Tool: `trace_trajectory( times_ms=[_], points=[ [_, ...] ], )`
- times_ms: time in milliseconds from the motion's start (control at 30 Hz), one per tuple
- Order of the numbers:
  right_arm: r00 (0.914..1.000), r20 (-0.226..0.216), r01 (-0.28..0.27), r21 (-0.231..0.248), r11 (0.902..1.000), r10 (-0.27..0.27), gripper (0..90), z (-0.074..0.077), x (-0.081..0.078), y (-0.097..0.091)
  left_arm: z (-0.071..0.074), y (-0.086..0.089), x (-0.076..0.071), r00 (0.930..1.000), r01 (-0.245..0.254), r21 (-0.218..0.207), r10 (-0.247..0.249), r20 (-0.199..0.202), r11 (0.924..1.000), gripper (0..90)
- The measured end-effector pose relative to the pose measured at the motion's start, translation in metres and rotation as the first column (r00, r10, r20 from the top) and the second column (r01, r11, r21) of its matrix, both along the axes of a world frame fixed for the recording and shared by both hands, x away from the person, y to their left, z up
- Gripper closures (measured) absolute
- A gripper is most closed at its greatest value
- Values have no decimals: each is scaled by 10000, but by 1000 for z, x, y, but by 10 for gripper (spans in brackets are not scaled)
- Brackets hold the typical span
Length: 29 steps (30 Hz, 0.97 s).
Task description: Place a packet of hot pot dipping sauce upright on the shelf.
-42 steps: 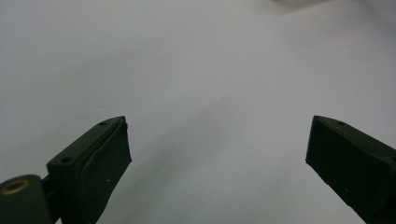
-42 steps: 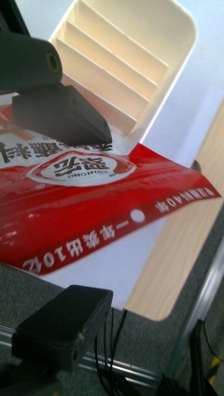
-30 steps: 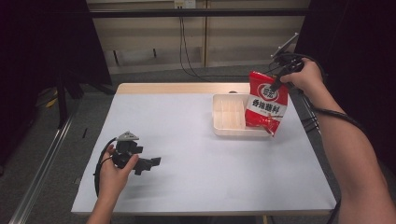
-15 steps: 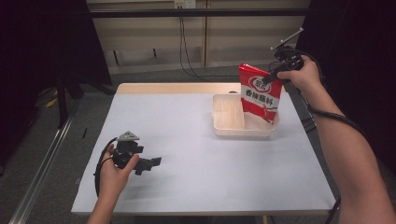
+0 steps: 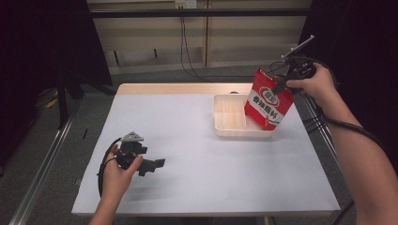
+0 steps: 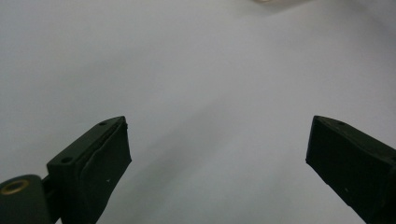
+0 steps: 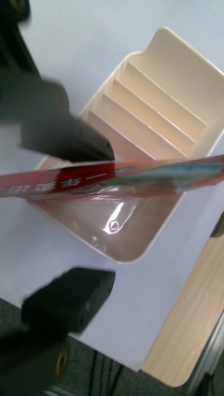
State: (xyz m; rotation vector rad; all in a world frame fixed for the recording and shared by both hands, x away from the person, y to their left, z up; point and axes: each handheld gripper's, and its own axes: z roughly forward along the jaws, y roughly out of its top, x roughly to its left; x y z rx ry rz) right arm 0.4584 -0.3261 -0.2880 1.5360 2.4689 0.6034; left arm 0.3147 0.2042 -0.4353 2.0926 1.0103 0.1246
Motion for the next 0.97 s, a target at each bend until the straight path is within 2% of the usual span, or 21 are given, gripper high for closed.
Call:
trace_trajectory(
  times_ms=[100,200,367,567,733,867,967],
  points=[
    [10000,-24,84,-171,9998,-85,217,7,-7,-2,2,-4,-1,10000,83,-114,-83,10,9999,60],
    [9998,-126,143,-410,9991,-149,175,11,-17,-3,3,-6,-1,9998,152,-91,-152,85,9998,59],
    [10000,-21,86,-503,9987,-87,159,17,-35,-2,5,-5,-3,9998,187,-129,-186,98,9997,57],
    [9998,192,-96,-233,9997,100,155,22,-56,5,9,-7,-5,9996,206,-228,-202,192,9995,55],
    [9982,283,-522,-223,9984,529,149,18,-71,13,10,-9,-6,9995,263,-259,-258,205,9993,54],
    [9970,413,-647,-95,9979,651,139,12,-79,16,12,-9,-6,9995,235,-275,-229,221,9993,53],
    [9970,351,-691,-36,9976,692,127,6,-83,16,13,-7,-6,9994,218,-293,-211,262,9993,53]
  ],
)
